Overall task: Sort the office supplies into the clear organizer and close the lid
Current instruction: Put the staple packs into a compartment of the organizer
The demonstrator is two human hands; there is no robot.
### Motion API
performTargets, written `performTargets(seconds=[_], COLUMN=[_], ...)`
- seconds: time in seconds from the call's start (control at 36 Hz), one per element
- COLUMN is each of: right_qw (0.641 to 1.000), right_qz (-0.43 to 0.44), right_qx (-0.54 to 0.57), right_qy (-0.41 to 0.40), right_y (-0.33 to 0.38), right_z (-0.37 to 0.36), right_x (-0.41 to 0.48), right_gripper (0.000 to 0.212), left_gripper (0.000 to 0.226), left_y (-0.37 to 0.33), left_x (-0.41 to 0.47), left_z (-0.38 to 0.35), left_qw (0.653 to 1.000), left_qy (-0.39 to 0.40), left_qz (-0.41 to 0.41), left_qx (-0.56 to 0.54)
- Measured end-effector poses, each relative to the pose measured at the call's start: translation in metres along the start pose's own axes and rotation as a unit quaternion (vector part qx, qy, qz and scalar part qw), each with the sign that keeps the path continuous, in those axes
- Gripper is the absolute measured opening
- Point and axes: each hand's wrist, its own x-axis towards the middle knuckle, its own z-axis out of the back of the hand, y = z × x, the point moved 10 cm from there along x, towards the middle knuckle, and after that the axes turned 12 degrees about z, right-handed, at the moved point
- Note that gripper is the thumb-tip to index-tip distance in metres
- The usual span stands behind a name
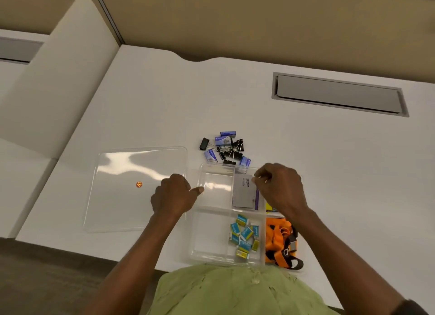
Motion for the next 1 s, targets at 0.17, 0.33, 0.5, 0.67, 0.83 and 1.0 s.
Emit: performTargets(seconds=[0.17, 0.33, 0.5, 0.67, 0.83, 1.0], right_qw=[0.998, 0.974, 0.953, 0.961, 0.98, 0.998], right_qz=[0.013, 0.047, 0.085, 0.087, 0.039, 0.016], right_qx=[-0.026, -0.077, -0.163, -0.137, -0.027, 0.046], right_qy=[0.047, 0.21, 0.24, 0.226, 0.194, 0.043], right_y=[-0.021, -0.031, -0.036, -0.036, -0.043, -0.043], right_z=[-0.008, -0.052, -0.079, -0.085, -0.073, -0.023], right_x=[0.074, 0.116, 0.126, 0.125, 0.124, 0.112], right_gripper=[0.027, 0.047, 0.037, 0.025, 0.041, 0.04], left_gripper=[0.036, 0.03, 0.042, 0.055, 0.042, 0.038], left_y=[-0.063, -0.117, -0.142, -0.154, -0.164, -0.164], left_x=[0.024, 0.047, 0.07, 0.077, 0.07, 0.068], left_z=[0.034, 0.027, 0.002, -0.02, -0.022, -0.021], left_qw=[0.993, 0.971, 0.967, 0.96, 0.959, 0.959], left_qy=[-0.055, -0.03, 0.004, 0.013, 0.011, 0.005], left_qz=[-0.101, -0.231, -0.24, -0.249, -0.251, -0.253], left_qx=[-0.007, 0.05, 0.079, 0.126, 0.131, 0.126])
